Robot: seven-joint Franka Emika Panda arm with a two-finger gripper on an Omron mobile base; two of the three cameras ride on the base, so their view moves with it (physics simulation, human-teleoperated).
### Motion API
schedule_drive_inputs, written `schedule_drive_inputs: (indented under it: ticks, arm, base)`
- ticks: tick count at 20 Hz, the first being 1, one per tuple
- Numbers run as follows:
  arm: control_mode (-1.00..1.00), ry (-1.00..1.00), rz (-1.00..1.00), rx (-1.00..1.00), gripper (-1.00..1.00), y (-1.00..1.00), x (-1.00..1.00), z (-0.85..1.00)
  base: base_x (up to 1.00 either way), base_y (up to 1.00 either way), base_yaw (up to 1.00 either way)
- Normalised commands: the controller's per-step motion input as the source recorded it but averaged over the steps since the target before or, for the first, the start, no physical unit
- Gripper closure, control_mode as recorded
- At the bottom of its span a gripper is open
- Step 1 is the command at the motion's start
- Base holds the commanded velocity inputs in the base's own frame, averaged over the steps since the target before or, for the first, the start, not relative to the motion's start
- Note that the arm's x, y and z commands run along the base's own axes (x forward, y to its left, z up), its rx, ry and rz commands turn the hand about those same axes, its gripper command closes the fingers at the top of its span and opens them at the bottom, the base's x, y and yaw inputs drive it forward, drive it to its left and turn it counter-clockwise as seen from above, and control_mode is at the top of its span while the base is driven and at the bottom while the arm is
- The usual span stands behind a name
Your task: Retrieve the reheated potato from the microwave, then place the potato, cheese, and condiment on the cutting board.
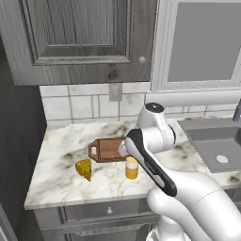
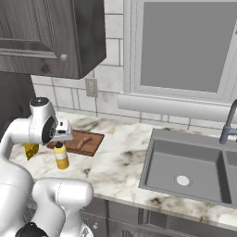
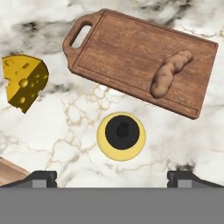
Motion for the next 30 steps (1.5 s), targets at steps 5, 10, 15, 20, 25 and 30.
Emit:
schedule_drive_inputs:
  ticks: [5, 10, 15, 20, 25, 30]
  arm:
    - [-1.00, 0.00, 0.00, 0.00, -1.00, 0.00, 0.02, -0.05]
    - [-1.00, 0.00, 0.00, 0.00, -1.00, 0.01, 0.00, -0.09]
    - [-1.00, 0.00, 0.00, 0.00, -1.00, 0.00, 0.06, -0.10]
    - [-1.00, 0.00, 0.00, 0.00, -1.00, 0.00, 0.16, -0.08]
    - [-1.00, 0.00, 0.00, 0.00, -1.00, 0.01, 0.10, -0.07]
    - [-1.00, 0.00, 0.00, 0.00, -1.00, 0.02, 0.04, -0.12]
  base:
    - [0.00, 0.00, 0.00]
    - [0.00, 0.00, 0.00]
    - [0.00, 0.00, 0.00]
    - [0.00, 0.00, 0.00]
    - [0.00, 0.00, 0.00]
    - [0.00, 0.00, 0.00]
